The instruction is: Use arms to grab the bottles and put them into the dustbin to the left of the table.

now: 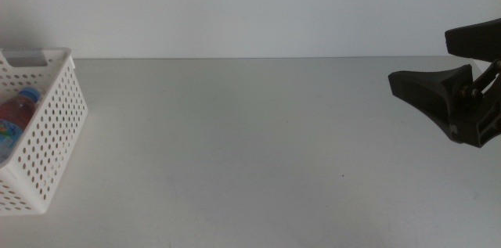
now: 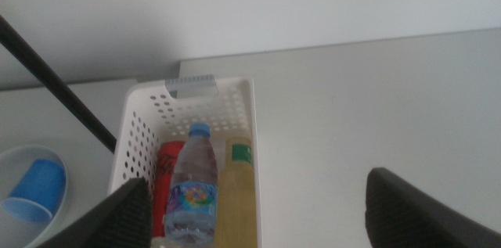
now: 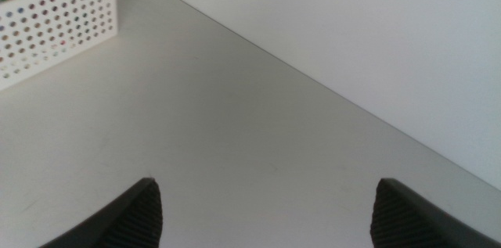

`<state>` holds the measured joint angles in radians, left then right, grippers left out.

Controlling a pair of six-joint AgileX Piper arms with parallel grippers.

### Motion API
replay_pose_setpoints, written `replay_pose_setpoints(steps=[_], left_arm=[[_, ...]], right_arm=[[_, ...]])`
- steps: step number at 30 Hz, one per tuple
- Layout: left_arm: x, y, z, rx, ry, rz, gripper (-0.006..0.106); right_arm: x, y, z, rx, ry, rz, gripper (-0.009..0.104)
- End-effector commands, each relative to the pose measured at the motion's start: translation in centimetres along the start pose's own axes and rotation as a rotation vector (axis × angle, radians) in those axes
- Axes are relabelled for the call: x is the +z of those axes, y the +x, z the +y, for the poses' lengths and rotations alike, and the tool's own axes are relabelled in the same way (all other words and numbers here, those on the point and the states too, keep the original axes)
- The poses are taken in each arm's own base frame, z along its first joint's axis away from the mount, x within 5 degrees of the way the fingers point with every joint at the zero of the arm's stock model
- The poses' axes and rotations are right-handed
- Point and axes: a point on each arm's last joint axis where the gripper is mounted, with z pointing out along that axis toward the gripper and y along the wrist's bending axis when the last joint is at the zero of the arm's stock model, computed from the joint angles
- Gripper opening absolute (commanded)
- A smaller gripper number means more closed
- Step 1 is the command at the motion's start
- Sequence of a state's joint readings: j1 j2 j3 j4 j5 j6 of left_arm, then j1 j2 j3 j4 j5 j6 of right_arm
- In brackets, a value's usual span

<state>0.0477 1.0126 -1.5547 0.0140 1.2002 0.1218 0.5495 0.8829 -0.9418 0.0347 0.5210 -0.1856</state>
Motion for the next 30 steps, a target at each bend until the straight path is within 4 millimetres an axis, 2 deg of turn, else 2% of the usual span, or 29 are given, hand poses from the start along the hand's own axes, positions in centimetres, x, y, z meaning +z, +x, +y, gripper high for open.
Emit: replay_pose_setpoints(steps=[1,5,8,10,13,19,24,27,30], left_arm=[[-1.9,-0.5,0.0,-0.010,-0.014,-0.174,0.093],[-1.5,1.3,-0.3,-0.016,-0.018,-0.305,0.093],[-1.3,3.4,-0.8,-0.038,-0.004,-0.410,0.093],[-0.8,5.0,-1.1,-0.050,0.000,-0.454,0.093],[0.9,8.6,-1.6,-0.074,0.017,-0.445,0.093],[3.1,15.6,-3.1,-0.224,0.117,-0.415,0.093],[5.7,21.8,-3.7,-0.269,0.098,-0.433,0.093],[6.7,25.4,-4.1,-0.267,0.087,-0.443,0.093],[7.7,28.3,-4.4,-0.256,0.082,-0.433,0.093]], right_arm=[[-1.1,-1.6,-1.1,-0.035,0.079,-0.108,0.069],[-1.6,-1.3,-3.0,0.025,0.178,-0.101,0.069],[-2.0,0.0,-4.4,0.085,0.266,-0.090,0.069],[-2.3,1.9,-5.2,0.116,0.332,-0.064,0.069],[-2.6,5.2,-5.6,0.146,0.418,-0.047,0.069],[-3.7,11.9,-3.9,0.170,0.491,-0.039,0.069],[-4.7,15.7,-2.0,0.159,0.503,-0.084,0.069],[-5.0,17.7,-1.1,0.143,0.520,-0.144,0.069],[-5.4,19.3,-0.3,0.121,0.543,-0.232,0.069]])
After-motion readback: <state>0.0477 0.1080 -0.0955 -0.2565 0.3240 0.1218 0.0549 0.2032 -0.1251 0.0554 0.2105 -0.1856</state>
